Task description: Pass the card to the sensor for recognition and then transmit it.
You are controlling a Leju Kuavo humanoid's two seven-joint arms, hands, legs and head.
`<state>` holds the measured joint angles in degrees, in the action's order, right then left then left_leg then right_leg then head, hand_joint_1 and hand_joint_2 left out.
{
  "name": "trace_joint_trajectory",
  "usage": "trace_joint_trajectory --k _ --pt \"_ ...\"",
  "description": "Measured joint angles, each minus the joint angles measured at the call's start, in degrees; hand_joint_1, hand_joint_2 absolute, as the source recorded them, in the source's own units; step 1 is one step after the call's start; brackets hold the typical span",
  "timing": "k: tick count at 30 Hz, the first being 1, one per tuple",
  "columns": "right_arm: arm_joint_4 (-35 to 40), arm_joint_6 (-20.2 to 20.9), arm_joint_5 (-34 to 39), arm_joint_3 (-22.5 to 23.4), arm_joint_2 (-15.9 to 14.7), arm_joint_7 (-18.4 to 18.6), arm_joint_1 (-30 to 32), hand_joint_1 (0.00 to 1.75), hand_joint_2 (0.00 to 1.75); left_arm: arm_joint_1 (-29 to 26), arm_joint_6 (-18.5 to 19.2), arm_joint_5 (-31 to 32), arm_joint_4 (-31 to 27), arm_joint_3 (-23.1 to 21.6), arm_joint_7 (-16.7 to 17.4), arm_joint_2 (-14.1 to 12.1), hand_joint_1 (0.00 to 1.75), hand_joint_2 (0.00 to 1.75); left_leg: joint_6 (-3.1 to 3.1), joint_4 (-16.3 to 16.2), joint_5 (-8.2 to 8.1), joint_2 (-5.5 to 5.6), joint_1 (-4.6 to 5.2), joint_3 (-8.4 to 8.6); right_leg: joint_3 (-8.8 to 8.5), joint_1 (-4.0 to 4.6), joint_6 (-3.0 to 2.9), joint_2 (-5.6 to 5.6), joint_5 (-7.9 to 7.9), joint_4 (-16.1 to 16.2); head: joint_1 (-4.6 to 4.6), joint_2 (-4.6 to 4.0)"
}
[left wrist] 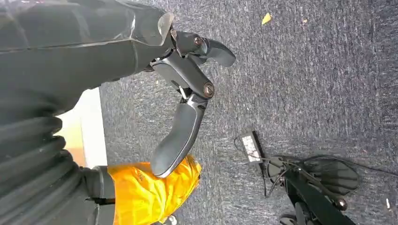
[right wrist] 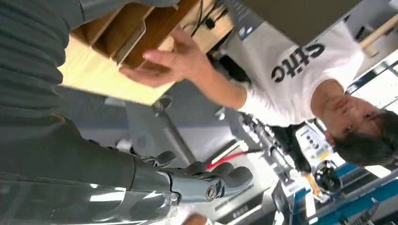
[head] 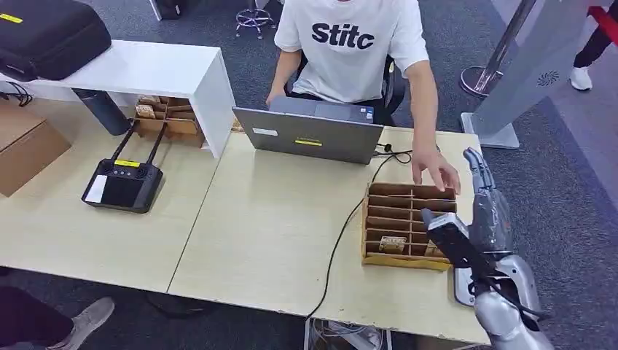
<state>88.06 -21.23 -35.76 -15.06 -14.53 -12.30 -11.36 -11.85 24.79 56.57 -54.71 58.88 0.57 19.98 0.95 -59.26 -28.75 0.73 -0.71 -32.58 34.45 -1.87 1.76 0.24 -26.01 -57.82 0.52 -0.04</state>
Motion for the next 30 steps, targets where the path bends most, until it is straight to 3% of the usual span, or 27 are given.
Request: trace_joint_trajectory --k 17,30 --pt "-0.09 -0.33 -8.87 0.07 -0.02 1.11 0.55 0.0 1.75 0.63 0.11 1.73 0.0 1.73 -0.59 0.0 0.0 1.75 0.0 0.0 0.0 -0.02 0.0 0.01 -0.02 0.0 0.0 0.01 0.01 0.0 0.0 0.0" --pt "-7.92 -4.08 -24.46 -3.54 -1.09 6.78 -5.05 0.0 1.75 1.96 0.79 6.47 0.44 4.33 -2.23 -0.11 0.0 1.75 0.01 0.0 0.01 -0.02 0.0 0.04 -0.03 0.0 -0.02 0.02 0.04 -0.01 0.02 0.0"
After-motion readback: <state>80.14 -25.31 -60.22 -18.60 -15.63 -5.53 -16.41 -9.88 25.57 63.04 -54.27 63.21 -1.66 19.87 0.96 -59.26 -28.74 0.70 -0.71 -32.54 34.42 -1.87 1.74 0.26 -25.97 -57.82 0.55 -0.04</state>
